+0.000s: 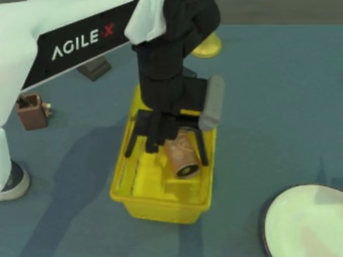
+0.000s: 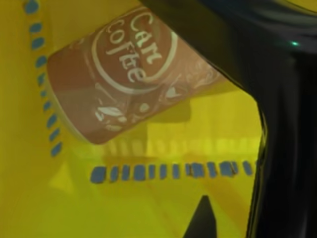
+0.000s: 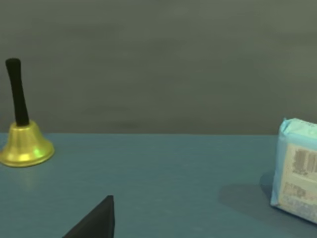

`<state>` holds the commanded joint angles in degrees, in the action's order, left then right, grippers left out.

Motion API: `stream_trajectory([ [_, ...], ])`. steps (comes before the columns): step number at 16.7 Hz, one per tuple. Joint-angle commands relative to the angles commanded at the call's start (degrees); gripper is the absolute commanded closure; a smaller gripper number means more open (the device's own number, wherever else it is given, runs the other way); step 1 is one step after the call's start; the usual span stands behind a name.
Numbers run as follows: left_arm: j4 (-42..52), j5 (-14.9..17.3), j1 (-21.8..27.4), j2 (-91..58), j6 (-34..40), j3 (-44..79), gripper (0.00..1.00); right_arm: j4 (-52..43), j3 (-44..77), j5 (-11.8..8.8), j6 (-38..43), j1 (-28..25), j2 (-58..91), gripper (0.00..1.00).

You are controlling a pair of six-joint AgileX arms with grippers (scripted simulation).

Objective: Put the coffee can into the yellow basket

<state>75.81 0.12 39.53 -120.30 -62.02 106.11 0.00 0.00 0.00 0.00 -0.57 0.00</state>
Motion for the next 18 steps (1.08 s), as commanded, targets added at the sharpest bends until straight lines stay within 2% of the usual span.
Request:
stream_trajectory([
  [12,0.21,0.0,-0.11,0.03,-0.14,0.14,1.0,0.0,0.0,0.0,0.0,0.0,0.0,0.0],
  [18,8.79,-0.02,-2.8,1.6,-1.92,6.87,1.0,0.0,0.0,0.0,0.0,0.0,0.0,0.0],
])
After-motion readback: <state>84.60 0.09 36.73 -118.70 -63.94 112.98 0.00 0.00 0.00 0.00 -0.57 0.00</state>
